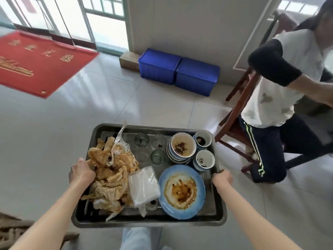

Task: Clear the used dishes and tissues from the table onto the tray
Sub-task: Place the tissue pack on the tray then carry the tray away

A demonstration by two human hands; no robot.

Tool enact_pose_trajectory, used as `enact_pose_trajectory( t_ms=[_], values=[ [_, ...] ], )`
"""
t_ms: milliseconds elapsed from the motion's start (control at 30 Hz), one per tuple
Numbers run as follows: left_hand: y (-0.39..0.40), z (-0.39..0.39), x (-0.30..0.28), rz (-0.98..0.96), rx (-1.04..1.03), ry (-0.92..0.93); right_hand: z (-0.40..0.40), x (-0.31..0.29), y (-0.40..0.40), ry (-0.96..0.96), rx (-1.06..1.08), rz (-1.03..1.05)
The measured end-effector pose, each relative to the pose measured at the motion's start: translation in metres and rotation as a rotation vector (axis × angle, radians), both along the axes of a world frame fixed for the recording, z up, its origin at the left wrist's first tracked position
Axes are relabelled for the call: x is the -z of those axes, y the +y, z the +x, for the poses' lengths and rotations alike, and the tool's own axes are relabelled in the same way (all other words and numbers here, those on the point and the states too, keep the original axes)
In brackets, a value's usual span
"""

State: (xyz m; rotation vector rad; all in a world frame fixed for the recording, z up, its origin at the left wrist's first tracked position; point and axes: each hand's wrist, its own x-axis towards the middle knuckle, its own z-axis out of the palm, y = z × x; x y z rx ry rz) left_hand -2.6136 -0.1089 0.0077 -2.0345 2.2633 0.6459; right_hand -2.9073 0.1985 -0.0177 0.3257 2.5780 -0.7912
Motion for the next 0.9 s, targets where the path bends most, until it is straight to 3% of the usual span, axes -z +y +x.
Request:
enact_pose_trajectory(
  t_ms=[433, 900],
  values=[
    [-0.282, -0.259, -0.007, -0.044, 0.089, -0.025, -0.226, 0.013, -0.254, -0.013, 0.13, -0.094],
    [-0.488, -0.58, 0.006, 0.012, 0.206, -0.036, -0.507, 0.026, -0.429, -0.056, 0.21, -0.053]
  ],
)
